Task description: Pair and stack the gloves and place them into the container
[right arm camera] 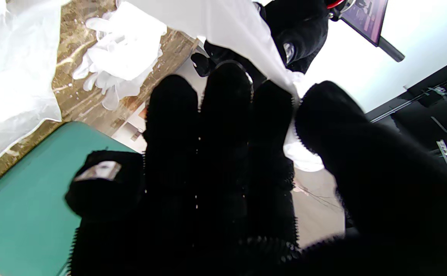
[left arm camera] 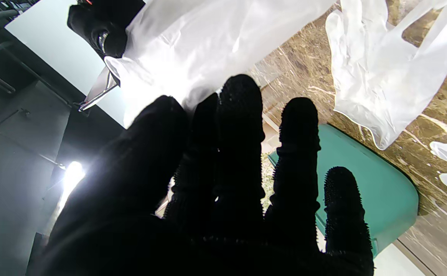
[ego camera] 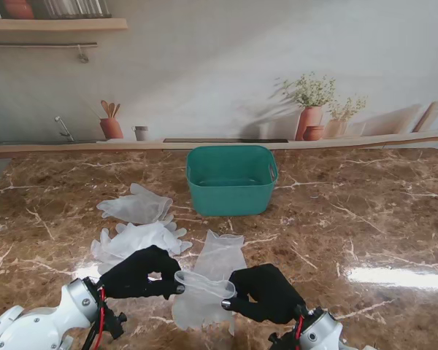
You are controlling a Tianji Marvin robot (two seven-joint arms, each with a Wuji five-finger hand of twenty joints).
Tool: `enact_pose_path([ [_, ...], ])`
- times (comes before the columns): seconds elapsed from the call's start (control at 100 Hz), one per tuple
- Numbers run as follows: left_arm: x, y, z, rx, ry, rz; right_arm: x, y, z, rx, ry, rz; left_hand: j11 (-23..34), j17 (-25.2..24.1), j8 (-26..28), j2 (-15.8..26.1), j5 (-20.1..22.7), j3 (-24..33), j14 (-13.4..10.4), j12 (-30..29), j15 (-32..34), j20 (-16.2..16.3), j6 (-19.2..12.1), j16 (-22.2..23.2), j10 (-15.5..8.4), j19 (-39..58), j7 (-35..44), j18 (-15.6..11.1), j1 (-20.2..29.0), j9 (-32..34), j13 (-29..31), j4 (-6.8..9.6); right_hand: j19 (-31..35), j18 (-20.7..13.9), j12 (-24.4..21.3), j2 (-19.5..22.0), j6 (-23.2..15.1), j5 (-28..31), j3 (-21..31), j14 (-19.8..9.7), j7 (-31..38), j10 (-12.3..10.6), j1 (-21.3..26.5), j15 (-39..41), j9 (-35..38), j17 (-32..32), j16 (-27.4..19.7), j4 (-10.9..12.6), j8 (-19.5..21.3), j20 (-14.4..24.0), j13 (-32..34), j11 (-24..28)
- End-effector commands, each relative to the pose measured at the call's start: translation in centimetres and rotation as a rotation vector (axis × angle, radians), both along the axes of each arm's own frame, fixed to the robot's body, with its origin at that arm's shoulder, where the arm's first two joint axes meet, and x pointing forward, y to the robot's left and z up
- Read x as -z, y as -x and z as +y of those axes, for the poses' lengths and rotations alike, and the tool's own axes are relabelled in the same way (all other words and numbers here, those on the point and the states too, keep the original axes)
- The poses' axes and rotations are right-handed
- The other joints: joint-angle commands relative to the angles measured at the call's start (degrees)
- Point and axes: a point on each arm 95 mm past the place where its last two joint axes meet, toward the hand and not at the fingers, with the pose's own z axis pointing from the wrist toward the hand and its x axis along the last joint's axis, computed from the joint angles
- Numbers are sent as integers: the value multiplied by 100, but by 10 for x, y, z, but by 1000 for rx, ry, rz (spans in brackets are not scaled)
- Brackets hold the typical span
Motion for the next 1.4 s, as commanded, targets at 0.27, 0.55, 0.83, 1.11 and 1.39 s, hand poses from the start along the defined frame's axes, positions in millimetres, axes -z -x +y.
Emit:
enact_pose_path([
  [0.27, 22, -24, -7, -53, -56, 39, 23, -35, 3, 61, 32, 85, 109, -83, 62, 174, -86, -82, 5, 80, -4, 19, -142, 87, -151, -32, -66, 8, 127, 7, -107, 63, 423, -203, -92, -34, -125, -5, 168, -31, 160, 160, -93, 123, 231, -98, 80, 51, -30, -106, 110, 46],
  [0.55, 37, -54, -21, -93, -91, 69, 38, -69, 3, 126, 48, 130, 76, -57, -28, 155, -77, -48, 34, 60, 24, 73, -120, 105, -117, 25, -70, 13, 131, -9, -124, 47, 437, -263, 1, -62, -255, -26, 163, -52, 188, 144, -71, 303, 203, -274, 197, 136, 108, -72, -105, 4],
  [0.83, 49, -84, -40, -160, -153, 65, 47, -101, -2, 209, 75, 155, 65, 21, -106, 142, -78, -21, 62, 31, 122, 175, -109, 141, -86, 224, -43, 35, 125, -17, -106, 25, 458, -263, 65, -92, -248, -19, 176, -49, 182, 157, -63, 394, 211, -322, 225, 165, 177, -48, -181, -10],
  [1.11, 58, -107, -56, -220, -261, 37, 58, -130, -4, 282, 130, 204, 119, 57, -151, 101, -55, 83, 46, 20, 270, 196, -72, 178, -80, 336, 24, 28, 95, 37, -10, 8, 456, -264, 103, -115, -216, -12, 181, -36, 163, 181, -44, 421, 208, -327, 220, 178, 193, -44, -204, -11],
  [1.39, 61, -116, -58, -259, -355, 30, 73, -144, 3, 298, 154, 268, 248, 33, -42, 18, -49, 449, 56, 81, 376, 136, 3, 181, -61, 382, 118, 24, -68, 90, 24, -68, 457, -256, 128, -111, -198, -8, 181, -27, 160, 188, -36, 452, 206, -352, 210, 174, 190, -33, -224, -21],
])
